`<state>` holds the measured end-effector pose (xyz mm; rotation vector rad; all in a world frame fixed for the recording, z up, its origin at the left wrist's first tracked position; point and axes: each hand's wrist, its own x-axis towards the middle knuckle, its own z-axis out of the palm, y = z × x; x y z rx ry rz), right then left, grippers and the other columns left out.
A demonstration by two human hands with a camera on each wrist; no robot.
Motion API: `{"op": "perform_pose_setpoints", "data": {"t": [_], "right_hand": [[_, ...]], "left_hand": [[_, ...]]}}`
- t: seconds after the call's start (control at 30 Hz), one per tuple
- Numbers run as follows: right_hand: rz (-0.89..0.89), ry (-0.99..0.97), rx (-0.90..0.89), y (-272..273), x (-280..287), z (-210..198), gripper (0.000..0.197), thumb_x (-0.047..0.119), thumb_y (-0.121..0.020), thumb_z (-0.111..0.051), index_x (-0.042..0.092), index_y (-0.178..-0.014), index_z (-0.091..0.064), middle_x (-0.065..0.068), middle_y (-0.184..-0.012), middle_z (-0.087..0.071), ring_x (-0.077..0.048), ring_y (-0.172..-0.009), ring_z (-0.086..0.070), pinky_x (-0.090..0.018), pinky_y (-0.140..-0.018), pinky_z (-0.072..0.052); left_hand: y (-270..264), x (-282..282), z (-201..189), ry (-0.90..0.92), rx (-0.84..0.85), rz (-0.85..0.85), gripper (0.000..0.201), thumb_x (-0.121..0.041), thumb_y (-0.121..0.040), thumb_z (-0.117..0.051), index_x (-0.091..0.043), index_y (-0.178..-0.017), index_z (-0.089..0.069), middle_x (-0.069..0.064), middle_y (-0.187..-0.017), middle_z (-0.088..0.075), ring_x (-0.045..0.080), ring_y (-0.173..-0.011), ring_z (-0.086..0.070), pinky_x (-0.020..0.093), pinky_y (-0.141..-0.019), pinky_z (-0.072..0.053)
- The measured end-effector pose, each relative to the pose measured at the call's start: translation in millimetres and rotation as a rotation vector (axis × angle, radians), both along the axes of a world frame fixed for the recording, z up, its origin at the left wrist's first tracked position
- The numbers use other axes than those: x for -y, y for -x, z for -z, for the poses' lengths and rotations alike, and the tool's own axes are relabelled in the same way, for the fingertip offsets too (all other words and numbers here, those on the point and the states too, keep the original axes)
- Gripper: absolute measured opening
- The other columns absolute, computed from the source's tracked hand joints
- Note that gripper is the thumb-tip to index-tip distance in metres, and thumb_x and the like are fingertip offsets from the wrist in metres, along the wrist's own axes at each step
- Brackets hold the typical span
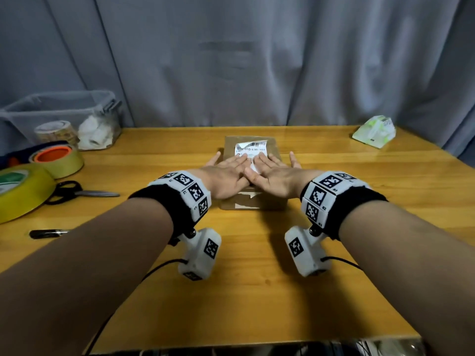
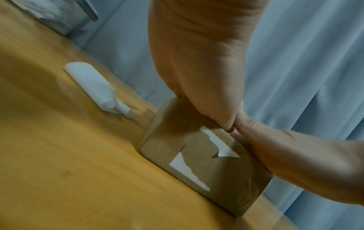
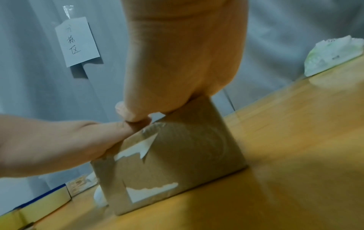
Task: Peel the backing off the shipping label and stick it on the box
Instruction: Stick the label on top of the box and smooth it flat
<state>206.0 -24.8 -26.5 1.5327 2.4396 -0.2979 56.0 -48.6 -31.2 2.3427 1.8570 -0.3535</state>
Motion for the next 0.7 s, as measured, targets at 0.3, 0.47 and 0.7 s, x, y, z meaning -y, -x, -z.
{"op": "perform_pose_setpoints", "data": {"t": [0.3,0.47,0.7], "right_hand": [[-0.019,-0.070,0.120,-29.8,13.4,-5.7,0.084,0.073,-0.082,0.001,0.026,-0.151,0.005,0.006,-0.161,0.007,-0.018,-0.148,0.011,-0.058,-0.111,0.022],[-0.116,-0.159,-0.026,-7.1,15.8,-12.9,0.080,0.067,-0.088,-0.002,0.019,-0.152,0.003,0.001,-0.161,0.005,-0.013,-0.148,0.009,-0.050,-0.115,0.020],[-0.079,0.008,-0.076,8.6,10.5,1.6,0.074,0.063,-0.090,0.000,0.022,-0.151,0.006,0.004,-0.161,0.009,-0.010,-0.148,0.008,-0.046,-0.120,0.009]], "left_hand": [[20.2,21.5,-10.4,-0.121,-0.009,0.068,0.067,-0.056,-0.093,-0.018,-0.018,-0.149,-0.022,0.004,-0.158,-0.021,0.014,-0.147,-0.016,0.043,-0.120,0.007],[17.7,17.0,0.8,-0.250,0.115,0.105,0.068,-0.061,-0.087,-0.037,-0.019,-0.141,-0.035,0.004,-0.150,-0.038,0.017,-0.142,-0.031,0.042,-0.121,-0.007],[22.5,11.0,18.3,-0.215,0.190,0.056,0.096,-0.069,-0.076,-0.051,-0.020,-0.150,-0.017,0.000,-0.159,-0.020,0.015,-0.147,-0.017,0.035,-0.120,-0.010]]}}
